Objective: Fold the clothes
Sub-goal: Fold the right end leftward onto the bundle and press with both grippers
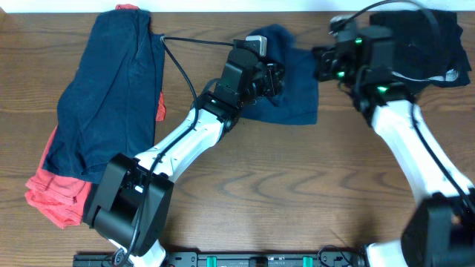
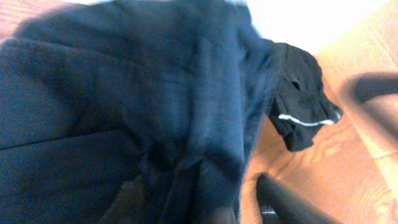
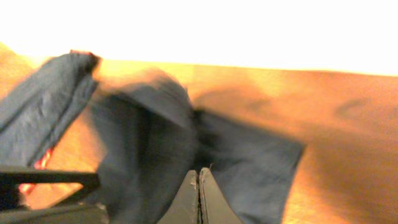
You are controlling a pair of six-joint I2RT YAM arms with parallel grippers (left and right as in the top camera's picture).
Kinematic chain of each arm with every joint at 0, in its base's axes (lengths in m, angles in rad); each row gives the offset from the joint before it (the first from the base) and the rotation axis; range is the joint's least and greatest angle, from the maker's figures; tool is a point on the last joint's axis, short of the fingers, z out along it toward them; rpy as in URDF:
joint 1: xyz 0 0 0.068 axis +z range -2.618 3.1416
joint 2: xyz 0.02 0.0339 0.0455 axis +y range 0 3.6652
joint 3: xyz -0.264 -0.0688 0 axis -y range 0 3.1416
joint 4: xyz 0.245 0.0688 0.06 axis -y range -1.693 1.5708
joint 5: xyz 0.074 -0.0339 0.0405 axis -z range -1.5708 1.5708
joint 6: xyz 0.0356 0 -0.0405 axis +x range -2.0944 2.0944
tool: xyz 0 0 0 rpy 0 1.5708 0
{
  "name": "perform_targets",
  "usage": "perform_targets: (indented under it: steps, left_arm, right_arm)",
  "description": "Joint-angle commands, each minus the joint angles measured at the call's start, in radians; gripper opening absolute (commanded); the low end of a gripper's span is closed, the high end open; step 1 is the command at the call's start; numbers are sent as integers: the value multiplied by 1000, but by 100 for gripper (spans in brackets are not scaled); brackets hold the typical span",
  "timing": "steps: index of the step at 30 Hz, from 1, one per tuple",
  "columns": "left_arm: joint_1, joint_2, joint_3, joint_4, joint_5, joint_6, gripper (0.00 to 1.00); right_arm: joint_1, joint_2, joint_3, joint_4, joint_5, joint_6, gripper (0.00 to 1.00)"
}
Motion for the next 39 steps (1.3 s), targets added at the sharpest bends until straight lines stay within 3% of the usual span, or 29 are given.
perform_targets:
  steps: [1, 6, 14, 17, 22, 24, 30, 37, 39]
  left_arm:
    - [-2, 6, 29, 15, -10, 0, 80]
    - [-1, 6, 29, 22, -10, 0, 97]
    - [60, -13, 29, -42, -10, 3, 99]
    - [103, -41, 29, -133, -10, 7, 99]
    - [158, -68, 29, -296, -10, 107, 99]
    - [171, -68, 29, -346, -10, 139, 99]
    - [183, -68, 29, -433, -32, 196, 99]
    - [184, -68, 29, -459, -63, 196, 98]
    - [184, -68, 29, -462, -63, 202, 99]
  right_arm:
    - [-31, -31, 3, -18, 39, 10, 1]
    - [-63, -22, 3, -71, 39, 10, 1]
    - [-65, 35, 3, -129, 38, 10, 3]
    - [-65, 93, 3, -153, -3, 10, 11]
    - [-59, 195, 3, -161, -113, 6, 44]
    - [-53, 229, 3, -161, -132, 6, 49]
    - [-24, 299, 3, -161, -123, 7, 51]
    - [5, 395, 3, -148, 28, 12, 52]
    - [3, 411, 3, -139, 29, 15, 62]
